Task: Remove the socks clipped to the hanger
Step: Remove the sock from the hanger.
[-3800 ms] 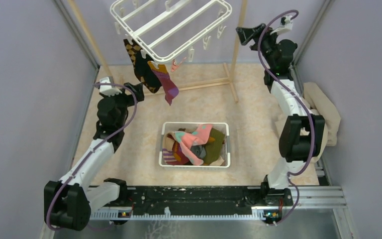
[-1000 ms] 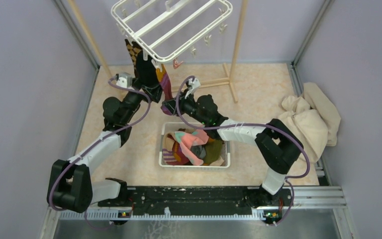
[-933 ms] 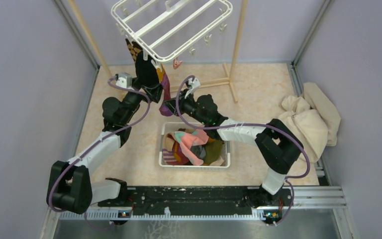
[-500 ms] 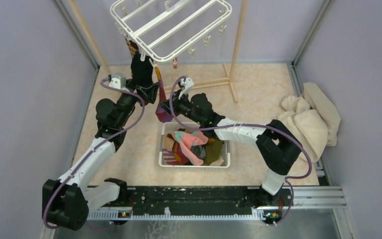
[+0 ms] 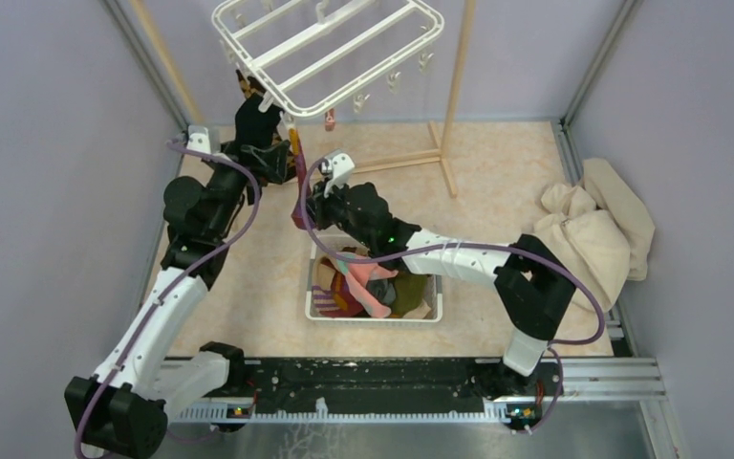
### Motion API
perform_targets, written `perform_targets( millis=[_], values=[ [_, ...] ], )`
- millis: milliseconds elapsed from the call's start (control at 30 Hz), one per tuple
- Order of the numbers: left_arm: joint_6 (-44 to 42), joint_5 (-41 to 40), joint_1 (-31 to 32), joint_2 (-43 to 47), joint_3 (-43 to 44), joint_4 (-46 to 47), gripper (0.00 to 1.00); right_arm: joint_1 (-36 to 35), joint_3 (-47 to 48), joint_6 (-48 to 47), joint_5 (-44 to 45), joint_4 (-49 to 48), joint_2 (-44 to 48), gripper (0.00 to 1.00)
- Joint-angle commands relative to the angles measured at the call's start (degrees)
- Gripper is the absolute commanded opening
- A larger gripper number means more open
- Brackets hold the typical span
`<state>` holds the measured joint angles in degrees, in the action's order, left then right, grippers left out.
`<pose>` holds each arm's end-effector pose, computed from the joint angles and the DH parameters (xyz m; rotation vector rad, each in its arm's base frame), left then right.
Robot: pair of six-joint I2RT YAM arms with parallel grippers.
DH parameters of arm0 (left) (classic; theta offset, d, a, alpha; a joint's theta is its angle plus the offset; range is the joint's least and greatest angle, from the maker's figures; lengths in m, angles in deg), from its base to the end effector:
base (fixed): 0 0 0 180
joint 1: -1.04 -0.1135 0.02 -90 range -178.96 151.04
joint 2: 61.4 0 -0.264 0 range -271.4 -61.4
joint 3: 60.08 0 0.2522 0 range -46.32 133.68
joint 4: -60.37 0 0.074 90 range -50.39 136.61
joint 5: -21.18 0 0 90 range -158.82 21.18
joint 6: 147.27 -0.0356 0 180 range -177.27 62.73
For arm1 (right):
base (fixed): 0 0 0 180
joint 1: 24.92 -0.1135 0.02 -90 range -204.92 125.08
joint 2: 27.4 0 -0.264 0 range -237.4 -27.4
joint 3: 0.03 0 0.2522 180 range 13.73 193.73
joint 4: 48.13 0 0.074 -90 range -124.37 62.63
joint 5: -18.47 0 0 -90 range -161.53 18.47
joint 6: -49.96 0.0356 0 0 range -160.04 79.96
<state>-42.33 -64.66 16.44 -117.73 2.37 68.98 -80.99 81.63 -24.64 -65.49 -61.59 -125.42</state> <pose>0.2214 -0.0636 0.3879 0.0680 1.3293 -0.4978 0.2309 0.3365 0.2983 -0.5082 1.6153 0.8665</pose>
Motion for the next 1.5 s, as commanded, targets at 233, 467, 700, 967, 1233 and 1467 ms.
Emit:
perform_targets(
  millis=[233, 467, 700, 967, 1233, 1467],
  values=[
    [2.53, -3.15, 0.33, 1.44, 3.93, -6.94, 0.99, -4.04, 5.01, -8.72, 10.8, 1.21, 1.51, 0.0],
    [4.04, 0.44, 0.3, 0.9, 7.24, -11.71, 0.99, -4.22, 5.19, -9.16, 11.3, 1.3, 1.76, 0.0],
    [4.46, -6.97, 0.25, -0.75, 9.82, -24.29, 0.99, -4.26, 4.51, -8.99, 10.92, 0.93, 2.34, 0.0],
    [3.96, -10.87, 0.25, 1.78, 11.84, -32.19, 0.99, -4.24, 3.65, -9.15, 10.94, 0.93, 3.33, 0.0],
    [3.72, -1.54, 0.25, 3.47, 11.35, -27.62, 0.99, -4.22, 3.22, -9.06, 10.92, 0.73, 3.88, 0.0],
    [4.04, 2.53, 0.25, 0.36, 14.95, -24.97, 0.99, -4.22, 3.09, -9.41, 11.17, 1.17, 4.47, 0.0]
  ],
)
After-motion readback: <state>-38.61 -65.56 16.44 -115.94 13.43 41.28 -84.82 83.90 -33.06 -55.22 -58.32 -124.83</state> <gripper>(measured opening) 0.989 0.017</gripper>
